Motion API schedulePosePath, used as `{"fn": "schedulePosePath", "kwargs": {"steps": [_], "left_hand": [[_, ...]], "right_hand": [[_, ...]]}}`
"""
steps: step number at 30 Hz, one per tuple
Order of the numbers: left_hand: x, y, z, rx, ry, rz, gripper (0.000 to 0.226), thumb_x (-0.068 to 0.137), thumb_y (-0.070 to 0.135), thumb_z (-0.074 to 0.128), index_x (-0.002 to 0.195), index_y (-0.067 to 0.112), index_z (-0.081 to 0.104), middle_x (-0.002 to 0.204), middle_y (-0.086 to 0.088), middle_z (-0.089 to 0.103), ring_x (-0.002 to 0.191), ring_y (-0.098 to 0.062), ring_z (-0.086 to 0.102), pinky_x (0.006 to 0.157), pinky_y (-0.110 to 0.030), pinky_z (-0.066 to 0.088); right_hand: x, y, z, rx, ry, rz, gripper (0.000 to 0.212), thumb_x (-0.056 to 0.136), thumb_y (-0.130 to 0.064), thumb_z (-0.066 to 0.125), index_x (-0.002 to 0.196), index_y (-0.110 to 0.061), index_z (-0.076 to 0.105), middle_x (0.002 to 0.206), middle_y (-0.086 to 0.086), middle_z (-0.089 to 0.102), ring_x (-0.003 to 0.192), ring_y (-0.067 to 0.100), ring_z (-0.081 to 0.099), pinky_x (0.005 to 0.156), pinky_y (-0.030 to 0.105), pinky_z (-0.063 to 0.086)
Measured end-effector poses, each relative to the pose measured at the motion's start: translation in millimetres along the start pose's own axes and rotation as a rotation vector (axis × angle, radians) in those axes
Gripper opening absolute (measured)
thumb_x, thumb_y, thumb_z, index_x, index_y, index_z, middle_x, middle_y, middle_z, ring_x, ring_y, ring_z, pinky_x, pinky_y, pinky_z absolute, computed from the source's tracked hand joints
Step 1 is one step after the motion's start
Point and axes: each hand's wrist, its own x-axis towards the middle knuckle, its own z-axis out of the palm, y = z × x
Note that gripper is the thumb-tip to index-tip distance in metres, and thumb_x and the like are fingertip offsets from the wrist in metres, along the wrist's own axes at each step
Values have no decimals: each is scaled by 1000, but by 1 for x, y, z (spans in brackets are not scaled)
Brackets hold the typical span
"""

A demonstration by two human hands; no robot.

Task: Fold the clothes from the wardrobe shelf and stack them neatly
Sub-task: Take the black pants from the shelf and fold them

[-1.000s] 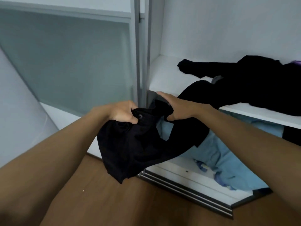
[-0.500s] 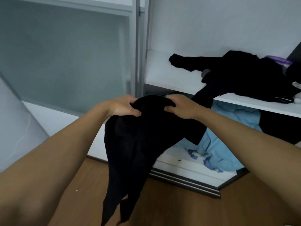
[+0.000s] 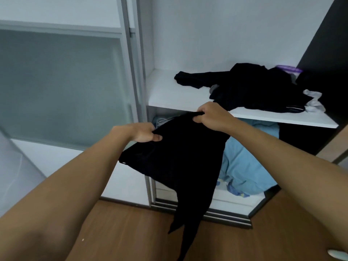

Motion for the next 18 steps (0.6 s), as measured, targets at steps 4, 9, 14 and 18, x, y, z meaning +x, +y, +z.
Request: {"fn": "schedulePosePath", "kwargs": {"steps": [4,9,14,18], "left_hand": [[3,25,10,-79,-124,-48,38,96,56,50,90,22,66,82,2,73,76,-20,73,66,-33,58],[6,54,43,-388,-236,-2,23,103,31,48,102,17,67,95,-7,77,78,-20,76,65,-32,60],[25,97,66,-892,7,-26,26,101,20,47,112,3,64,77,-8,75,59,-16,72,49,-26,55],[36,137,74,-1138,13,-88,19,101,20,46,102,7,60,66,-11,73,55,-21,72,46,-24,54]], "right_hand": [[-14,23,-2,-9,101,97,28,86,-25,62,77,3,62,70,10,61,68,28,61,62,35,43],[-31,46,-1,-3,227,161,30,87,-28,59,86,2,65,76,13,68,73,28,66,65,38,52],[-44,67,-11,27,133,201,34,91,-39,60,96,-7,69,88,8,71,80,21,68,75,39,54],[-56,74,-3,52,-17,155,28,97,-33,60,104,-7,67,95,7,69,87,20,65,77,33,50]]}}
